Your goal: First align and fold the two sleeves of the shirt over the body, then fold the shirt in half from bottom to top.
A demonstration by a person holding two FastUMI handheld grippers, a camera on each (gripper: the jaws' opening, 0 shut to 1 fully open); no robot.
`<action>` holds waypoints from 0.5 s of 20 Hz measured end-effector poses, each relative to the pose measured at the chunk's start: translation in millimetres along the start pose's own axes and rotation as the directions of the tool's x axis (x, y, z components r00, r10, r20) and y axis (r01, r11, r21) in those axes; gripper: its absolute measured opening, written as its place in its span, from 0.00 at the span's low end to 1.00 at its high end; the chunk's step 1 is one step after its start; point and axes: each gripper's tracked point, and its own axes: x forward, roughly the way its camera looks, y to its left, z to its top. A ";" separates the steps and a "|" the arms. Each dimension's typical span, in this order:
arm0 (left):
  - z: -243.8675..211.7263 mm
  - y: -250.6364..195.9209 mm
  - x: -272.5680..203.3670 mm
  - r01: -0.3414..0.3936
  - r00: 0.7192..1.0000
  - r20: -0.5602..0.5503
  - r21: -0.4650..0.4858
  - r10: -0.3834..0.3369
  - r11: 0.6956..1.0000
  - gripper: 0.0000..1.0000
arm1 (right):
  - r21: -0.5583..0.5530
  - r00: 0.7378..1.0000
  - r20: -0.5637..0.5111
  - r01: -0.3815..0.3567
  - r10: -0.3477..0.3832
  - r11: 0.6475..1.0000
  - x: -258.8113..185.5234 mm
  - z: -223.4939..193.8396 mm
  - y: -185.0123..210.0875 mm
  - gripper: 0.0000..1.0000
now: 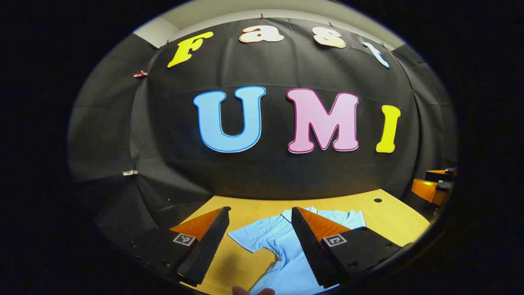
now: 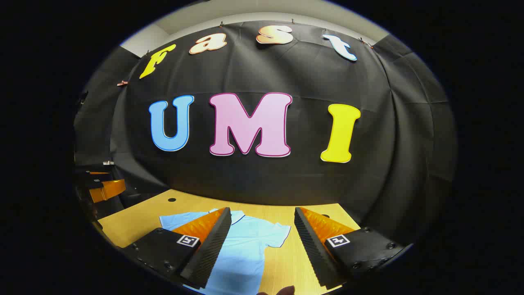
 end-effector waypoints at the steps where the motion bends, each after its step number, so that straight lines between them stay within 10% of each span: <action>1: -1.7 0.3 1.0 0.001 1.000 -0.002 0.004 -0.001 1.000 0.97 | 0.000 1.000 -0.003 0.003 -0.003 1.000 1.2 -1.1 -0.5 0.97; 10: -5.4 -3.8 6.1 0.016 1.000 -0.012 0.026 -0.016 1.000 0.97 | 0.000 0.999 -0.031 0.023 -0.023 1.000 7.8 -9.5 -2.6 0.96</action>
